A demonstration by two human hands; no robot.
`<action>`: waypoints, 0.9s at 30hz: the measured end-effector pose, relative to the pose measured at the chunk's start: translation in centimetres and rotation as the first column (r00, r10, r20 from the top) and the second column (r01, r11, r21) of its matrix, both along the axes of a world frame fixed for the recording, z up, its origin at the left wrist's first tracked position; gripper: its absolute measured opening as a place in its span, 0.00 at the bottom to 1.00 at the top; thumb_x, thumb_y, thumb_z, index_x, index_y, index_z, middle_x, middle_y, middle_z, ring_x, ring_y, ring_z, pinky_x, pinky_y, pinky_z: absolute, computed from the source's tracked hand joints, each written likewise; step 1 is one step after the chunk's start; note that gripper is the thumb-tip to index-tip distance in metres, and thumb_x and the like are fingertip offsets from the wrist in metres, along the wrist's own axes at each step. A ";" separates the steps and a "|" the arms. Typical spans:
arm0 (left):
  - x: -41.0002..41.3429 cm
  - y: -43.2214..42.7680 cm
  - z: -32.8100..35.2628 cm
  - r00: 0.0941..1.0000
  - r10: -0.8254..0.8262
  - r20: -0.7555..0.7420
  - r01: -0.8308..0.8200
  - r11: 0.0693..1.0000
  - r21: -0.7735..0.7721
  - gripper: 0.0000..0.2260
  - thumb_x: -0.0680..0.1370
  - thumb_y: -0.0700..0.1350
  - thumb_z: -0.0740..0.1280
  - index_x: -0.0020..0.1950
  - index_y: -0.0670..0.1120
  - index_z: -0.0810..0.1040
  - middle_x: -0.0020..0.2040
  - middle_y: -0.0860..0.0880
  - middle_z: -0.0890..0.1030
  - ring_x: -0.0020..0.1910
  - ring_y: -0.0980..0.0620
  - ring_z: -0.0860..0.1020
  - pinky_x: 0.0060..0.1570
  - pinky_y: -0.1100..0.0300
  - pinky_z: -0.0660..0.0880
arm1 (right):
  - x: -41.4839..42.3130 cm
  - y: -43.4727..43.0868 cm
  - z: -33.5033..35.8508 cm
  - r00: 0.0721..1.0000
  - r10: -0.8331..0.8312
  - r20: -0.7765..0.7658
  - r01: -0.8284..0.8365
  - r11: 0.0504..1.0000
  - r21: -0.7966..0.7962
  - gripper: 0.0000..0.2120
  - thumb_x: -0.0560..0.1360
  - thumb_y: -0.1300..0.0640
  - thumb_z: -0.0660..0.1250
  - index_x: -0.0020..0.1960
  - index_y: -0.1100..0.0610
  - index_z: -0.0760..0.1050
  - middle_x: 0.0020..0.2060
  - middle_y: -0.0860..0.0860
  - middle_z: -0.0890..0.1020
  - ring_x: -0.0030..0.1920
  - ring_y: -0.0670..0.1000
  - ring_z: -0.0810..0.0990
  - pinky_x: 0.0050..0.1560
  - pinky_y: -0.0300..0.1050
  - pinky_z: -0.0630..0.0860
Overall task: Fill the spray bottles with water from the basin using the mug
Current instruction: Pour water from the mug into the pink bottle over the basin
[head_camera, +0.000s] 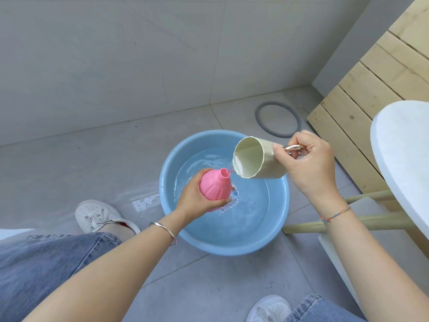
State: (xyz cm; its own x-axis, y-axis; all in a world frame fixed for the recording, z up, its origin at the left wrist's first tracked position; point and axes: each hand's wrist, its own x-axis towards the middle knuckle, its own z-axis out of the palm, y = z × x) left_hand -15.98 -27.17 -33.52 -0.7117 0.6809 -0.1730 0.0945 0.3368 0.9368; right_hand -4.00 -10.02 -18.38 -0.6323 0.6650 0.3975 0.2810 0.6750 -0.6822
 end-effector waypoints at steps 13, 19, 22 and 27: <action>0.3 0.3 -0.2 1.000 0.001 0.000 -0.001 1.000 -0.027 0.37 0.56 0.60 0.82 0.61 0.62 0.71 0.56 0.59 0.78 0.54 0.54 0.78 0.54 0.54 0.78 | -0.1 -0.1 0.6 0.999 0.029 0.024 -0.032 0.990 0.139 0.16 0.68 0.58 0.70 0.29 0.59 0.65 0.27 0.52 0.68 0.35 0.54 0.67 0.36 0.34 0.62; 0.4 0.3 -0.3 1.000 -0.003 -0.014 0.003 0.999 -0.038 0.37 0.57 0.58 0.83 0.62 0.61 0.71 0.57 0.59 0.78 0.54 0.54 0.78 0.53 0.57 0.77 | -0.1 0.0 0.8 0.998 0.045 0.049 -0.055 0.974 0.221 0.16 0.68 0.58 0.71 0.29 0.61 0.66 0.27 0.52 0.68 0.34 0.53 0.66 0.36 0.35 0.62; 0.4 0.2 -0.2 1.000 -0.007 -0.005 0.007 0.999 -0.042 0.37 0.57 0.58 0.83 0.62 0.61 0.71 0.56 0.59 0.78 0.54 0.55 0.78 0.51 0.59 0.77 | -0.2 -0.2 0.9 0.997 0.059 0.057 -0.072 0.964 0.255 0.16 0.68 0.58 0.70 0.29 0.61 0.65 0.27 0.53 0.68 0.34 0.53 0.65 0.35 0.35 0.61; 0.5 0.2 -0.4 1.000 -0.002 0.001 0.002 0.999 -0.038 0.37 0.57 0.57 0.83 0.62 0.60 0.72 0.56 0.59 0.78 0.53 0.56 0.78 0.52 0.59 0.78 | -0.3 -0.6 1.3 0.995 0.080 0.064 -0.095 0.955 0.282 0.16 0.68 0.57 0.69 0.29 0.58 0.64 0.27 0.52 0.66 0.35 0.52 0.63 0.38 0.42 0.59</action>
